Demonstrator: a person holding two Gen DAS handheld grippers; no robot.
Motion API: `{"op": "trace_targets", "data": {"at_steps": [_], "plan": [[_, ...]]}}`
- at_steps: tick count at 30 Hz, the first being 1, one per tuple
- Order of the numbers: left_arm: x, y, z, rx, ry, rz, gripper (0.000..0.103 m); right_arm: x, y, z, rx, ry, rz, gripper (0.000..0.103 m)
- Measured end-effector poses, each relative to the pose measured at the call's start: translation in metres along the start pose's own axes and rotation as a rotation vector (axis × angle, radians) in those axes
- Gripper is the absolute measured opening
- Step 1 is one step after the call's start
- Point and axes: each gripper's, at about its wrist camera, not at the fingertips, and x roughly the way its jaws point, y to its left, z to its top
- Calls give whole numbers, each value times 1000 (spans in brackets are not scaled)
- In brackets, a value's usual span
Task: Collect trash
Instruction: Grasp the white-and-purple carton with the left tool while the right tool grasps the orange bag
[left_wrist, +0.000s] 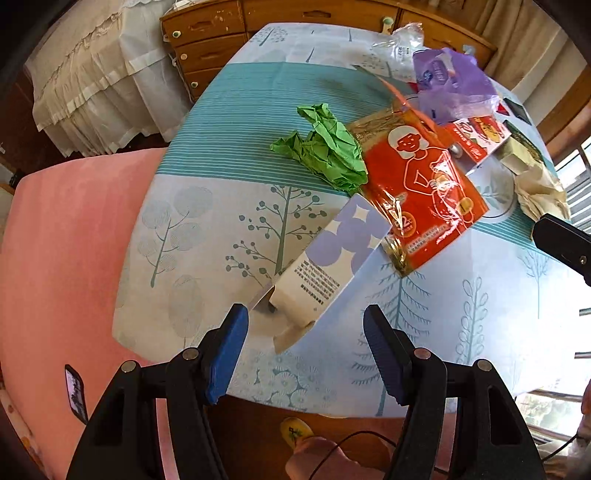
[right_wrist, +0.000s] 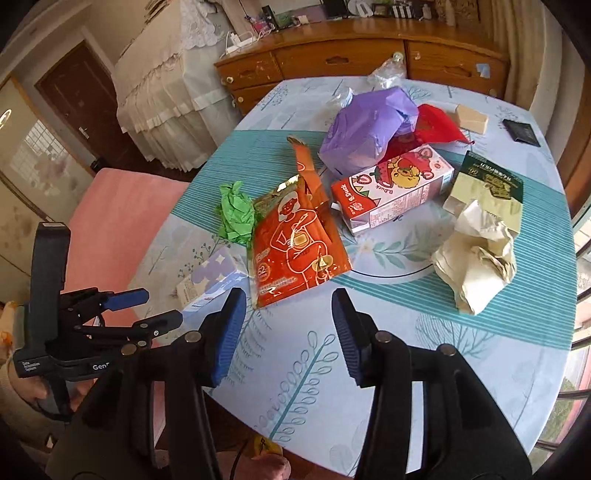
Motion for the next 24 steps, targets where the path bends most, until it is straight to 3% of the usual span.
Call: {"op": "trace_targets", "data": {"at_steps": [4,12,19,24], "plan": [[20,-9,15,-21,33,10,66,43,-30,15,-4,75,31,48],[32,-22,41,11,29,98,67,112,-62,40,59,171,152,48],[34,-17,54,-28,55,85,67,134,-66,58,55,142,212,48],[23,-15,55,5,45,75,67,145,-70,66,81,140,233,28]]}}
